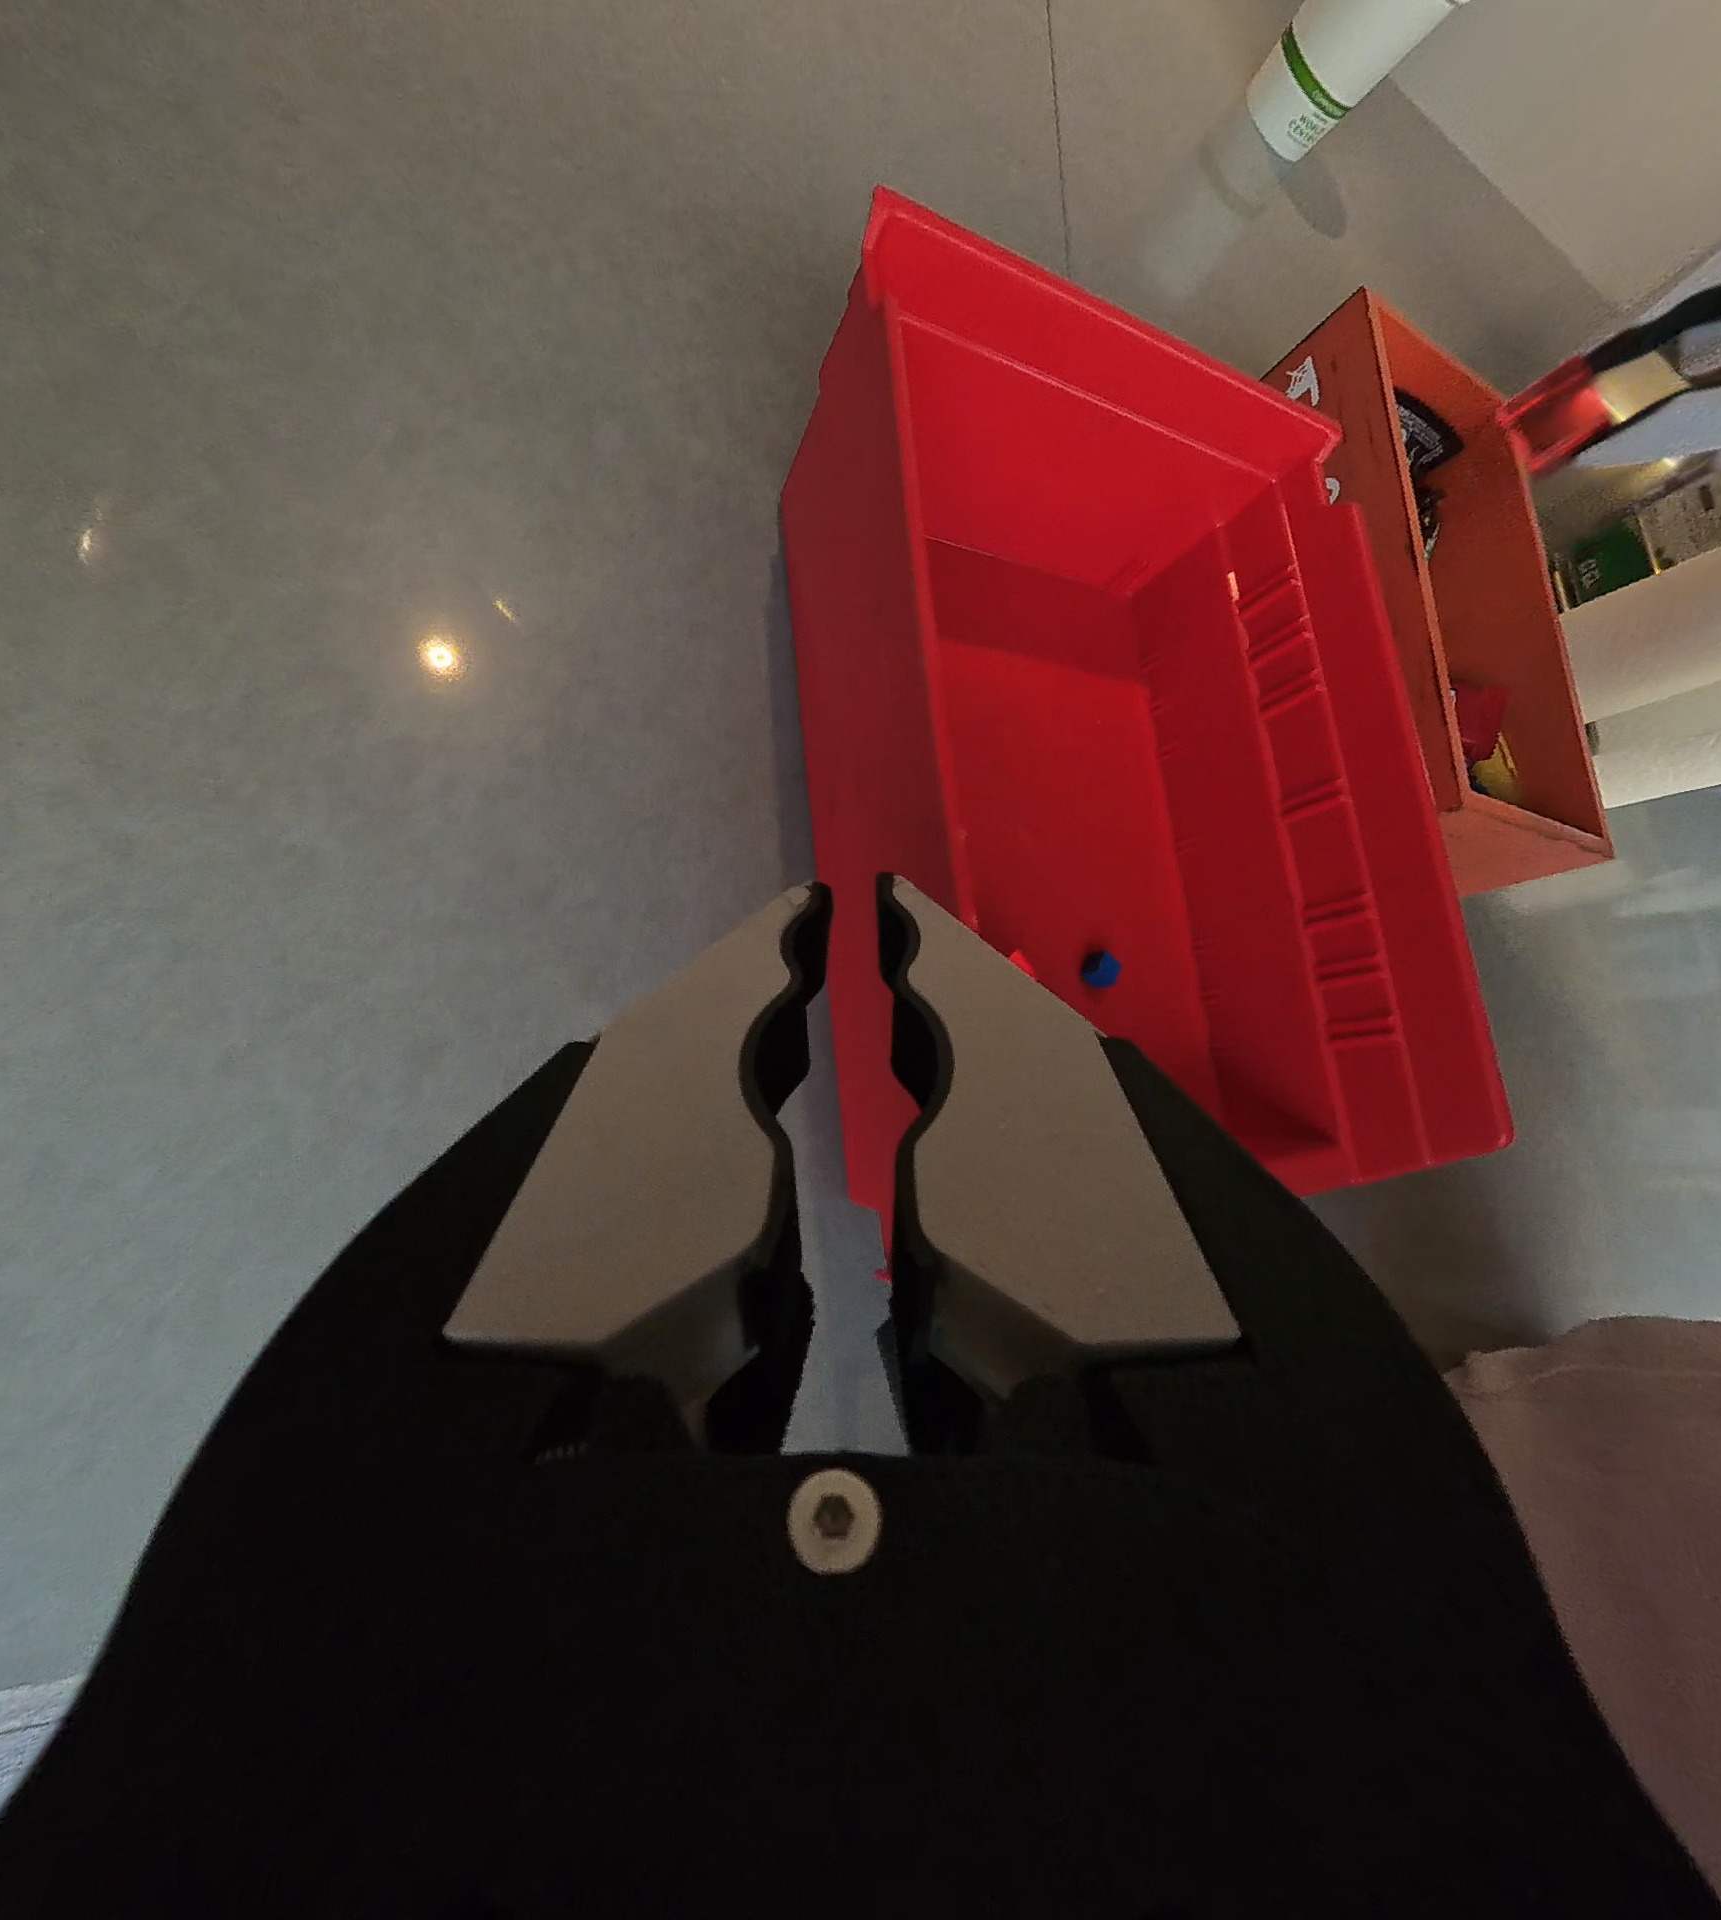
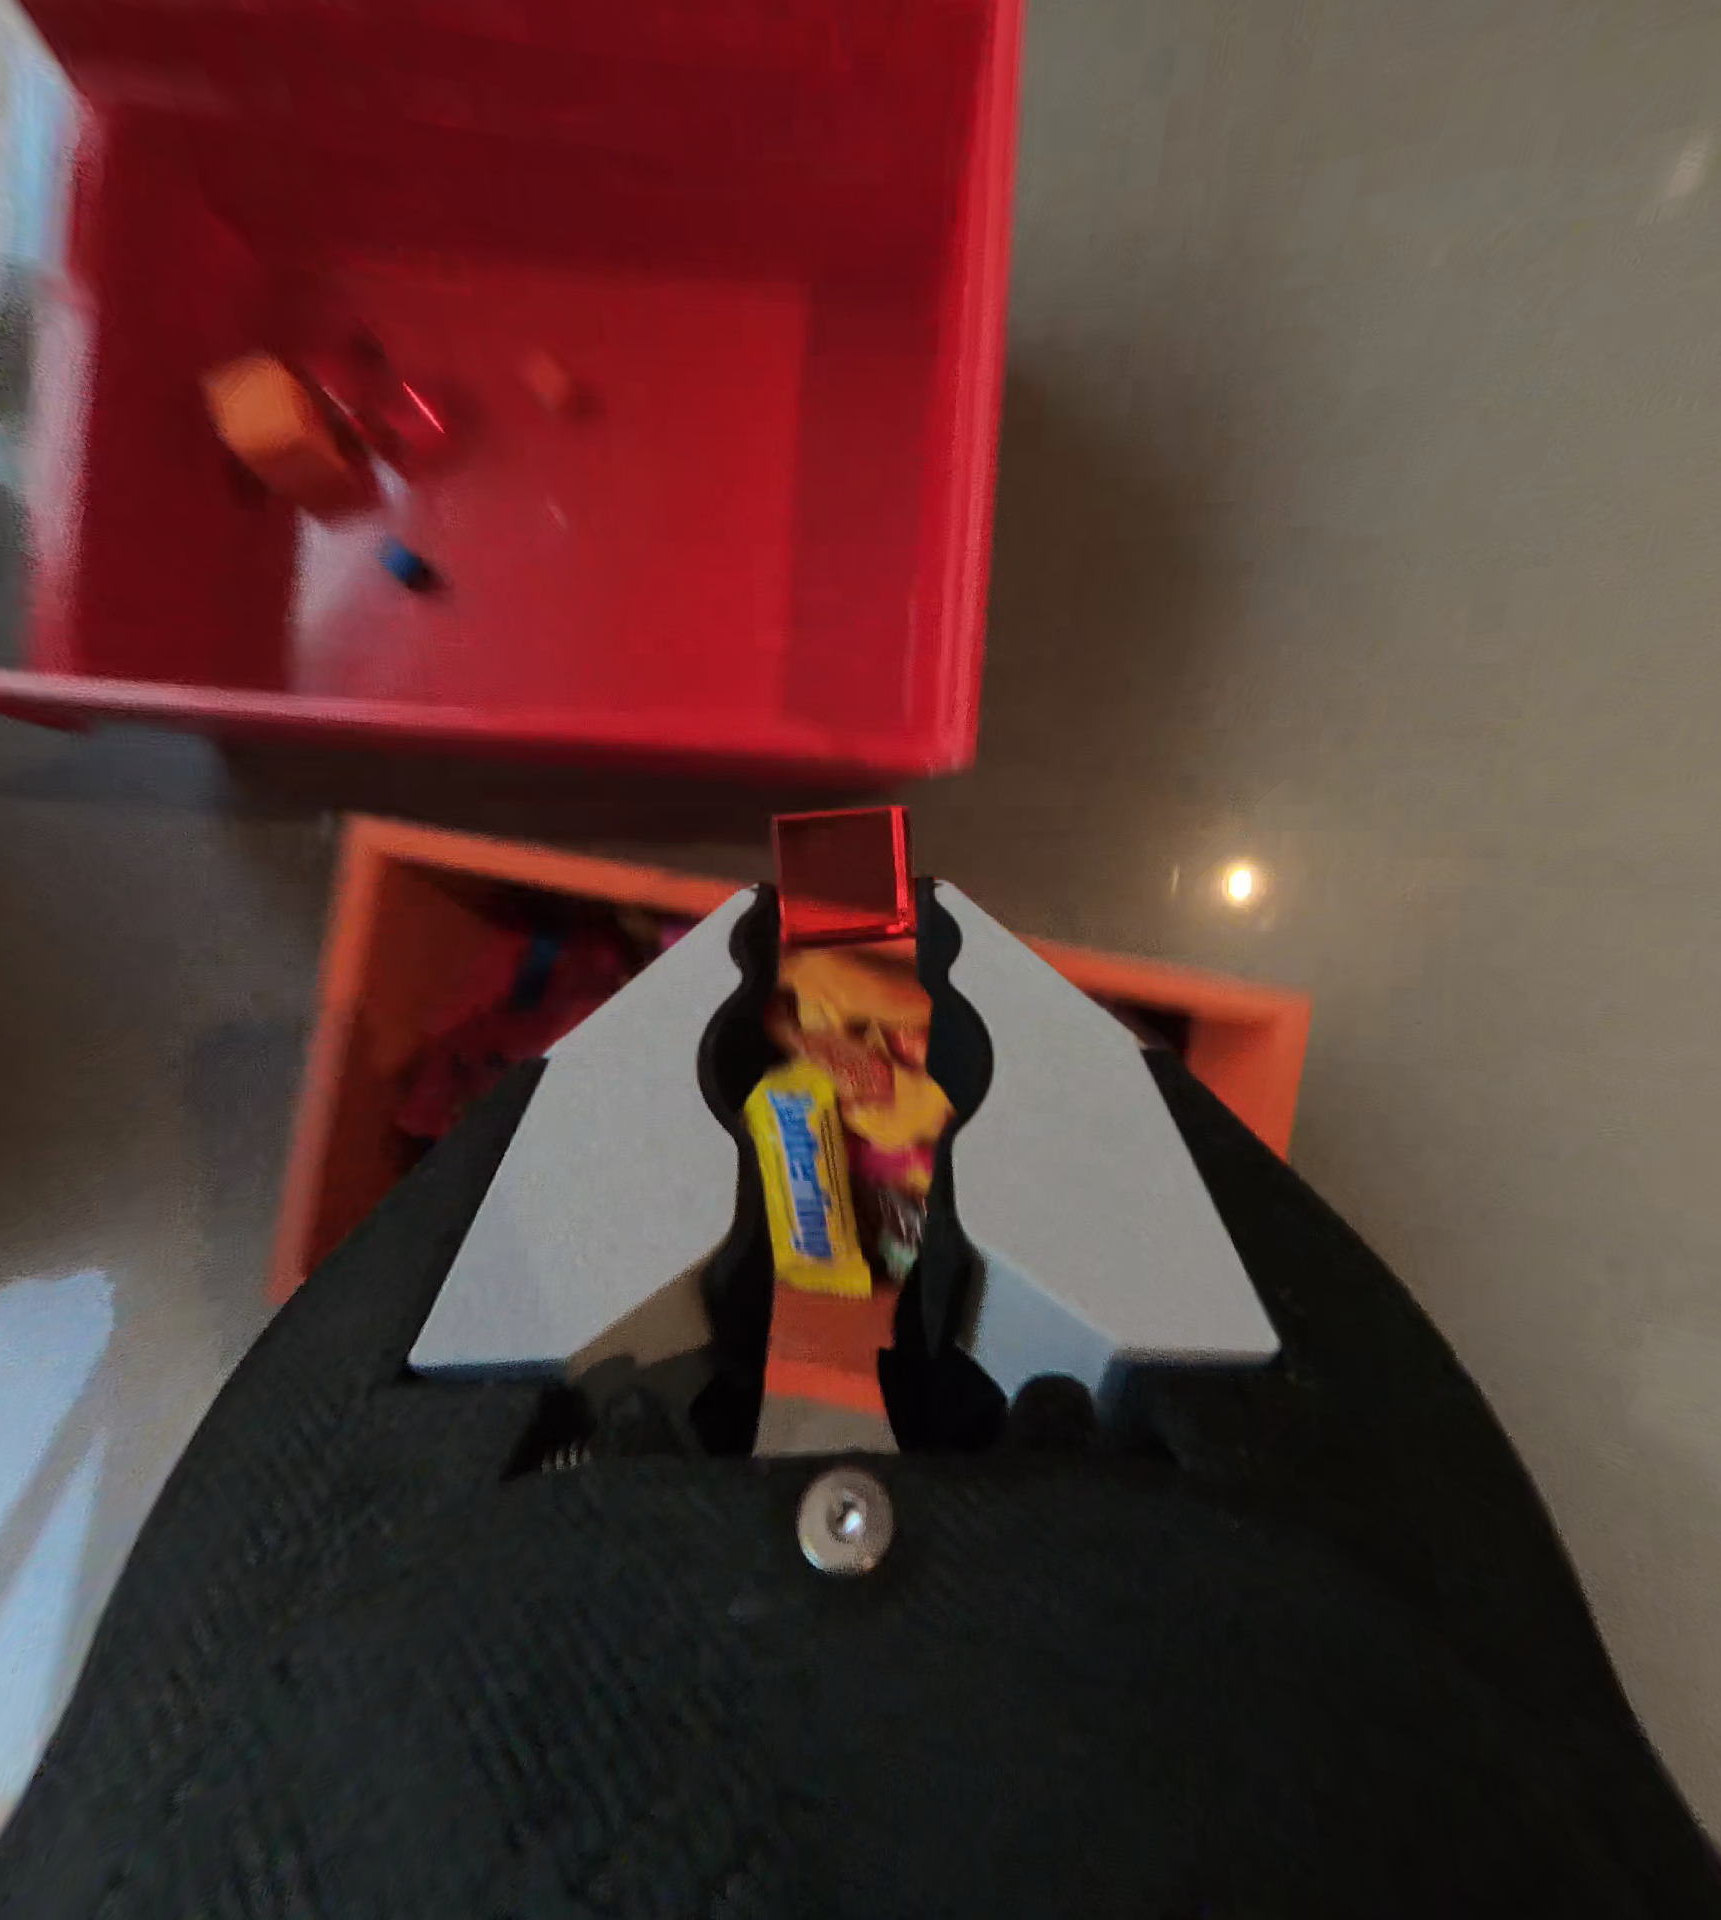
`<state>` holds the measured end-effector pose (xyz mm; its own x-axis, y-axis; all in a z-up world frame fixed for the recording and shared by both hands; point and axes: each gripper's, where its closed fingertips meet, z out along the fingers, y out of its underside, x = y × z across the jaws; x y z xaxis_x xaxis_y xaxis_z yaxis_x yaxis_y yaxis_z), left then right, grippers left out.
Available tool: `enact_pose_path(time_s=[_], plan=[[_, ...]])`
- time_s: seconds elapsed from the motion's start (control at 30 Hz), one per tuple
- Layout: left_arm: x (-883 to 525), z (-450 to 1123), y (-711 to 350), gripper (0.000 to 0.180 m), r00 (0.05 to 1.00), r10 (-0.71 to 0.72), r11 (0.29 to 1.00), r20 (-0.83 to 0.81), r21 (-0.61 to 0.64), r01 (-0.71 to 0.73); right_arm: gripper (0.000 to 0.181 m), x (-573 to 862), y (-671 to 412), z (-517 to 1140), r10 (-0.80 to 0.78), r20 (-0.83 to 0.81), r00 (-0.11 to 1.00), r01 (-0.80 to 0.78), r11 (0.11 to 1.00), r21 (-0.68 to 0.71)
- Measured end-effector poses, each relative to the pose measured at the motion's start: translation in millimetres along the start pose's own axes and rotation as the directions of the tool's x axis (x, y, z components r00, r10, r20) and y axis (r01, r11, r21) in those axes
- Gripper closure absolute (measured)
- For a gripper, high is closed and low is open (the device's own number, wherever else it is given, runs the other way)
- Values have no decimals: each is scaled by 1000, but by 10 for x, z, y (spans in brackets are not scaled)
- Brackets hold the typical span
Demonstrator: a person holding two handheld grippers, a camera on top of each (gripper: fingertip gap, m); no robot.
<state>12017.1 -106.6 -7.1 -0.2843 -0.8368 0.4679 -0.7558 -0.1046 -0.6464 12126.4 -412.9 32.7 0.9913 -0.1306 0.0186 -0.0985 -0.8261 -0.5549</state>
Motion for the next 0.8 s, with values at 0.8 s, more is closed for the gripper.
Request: enact_pose_path(time_s=[0.8], plan=[[170, -67, -132, 173, 998, 57, 998, -9, 34, -56, 156, 790, 1168, 391, 380, -339, 860, -469, 852, -234]])
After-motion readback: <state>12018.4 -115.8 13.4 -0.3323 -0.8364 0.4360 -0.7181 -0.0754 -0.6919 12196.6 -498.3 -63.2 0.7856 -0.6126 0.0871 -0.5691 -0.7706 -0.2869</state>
